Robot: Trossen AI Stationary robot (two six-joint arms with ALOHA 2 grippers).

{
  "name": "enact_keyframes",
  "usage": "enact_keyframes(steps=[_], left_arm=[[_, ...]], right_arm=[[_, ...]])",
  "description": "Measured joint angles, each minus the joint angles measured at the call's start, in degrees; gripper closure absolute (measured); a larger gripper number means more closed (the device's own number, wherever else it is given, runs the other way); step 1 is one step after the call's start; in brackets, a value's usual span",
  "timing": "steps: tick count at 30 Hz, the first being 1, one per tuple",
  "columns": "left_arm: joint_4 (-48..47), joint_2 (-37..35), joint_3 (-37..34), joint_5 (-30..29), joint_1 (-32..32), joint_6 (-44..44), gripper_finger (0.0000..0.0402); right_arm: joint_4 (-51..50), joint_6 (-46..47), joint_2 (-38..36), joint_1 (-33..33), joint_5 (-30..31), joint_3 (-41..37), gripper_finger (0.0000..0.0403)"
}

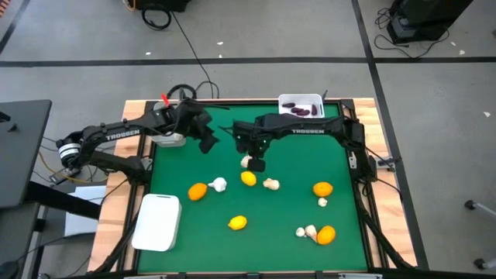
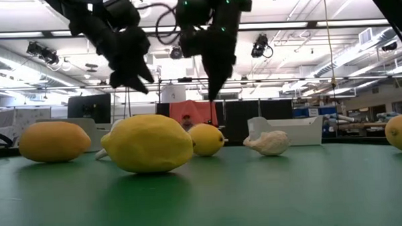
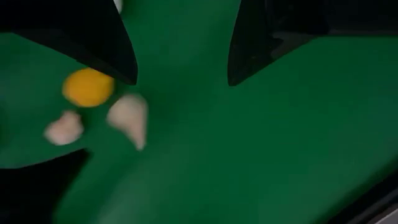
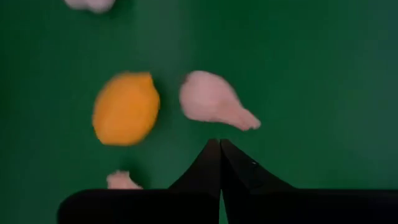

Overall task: Sort produce into baskets
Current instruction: Put the garlic into the gray bin

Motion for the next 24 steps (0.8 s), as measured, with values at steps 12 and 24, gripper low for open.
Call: enact_keyframes(steps=[12, 24], left_arm=[[3.29, 0.00, 0.00, -0.80, -2.50, 8.31, 0.0147], [-4.37, 0.00, 0.00, -0.77, -2.52, 8.51, 0.0147]], right_arm=[[4.95, -2.89, -0.17, -3.69, -3.81, 2.75, 0.0332], [25.50, -10.31, -0.07, -1.27, -9.79, -10.96, 0.0132]])
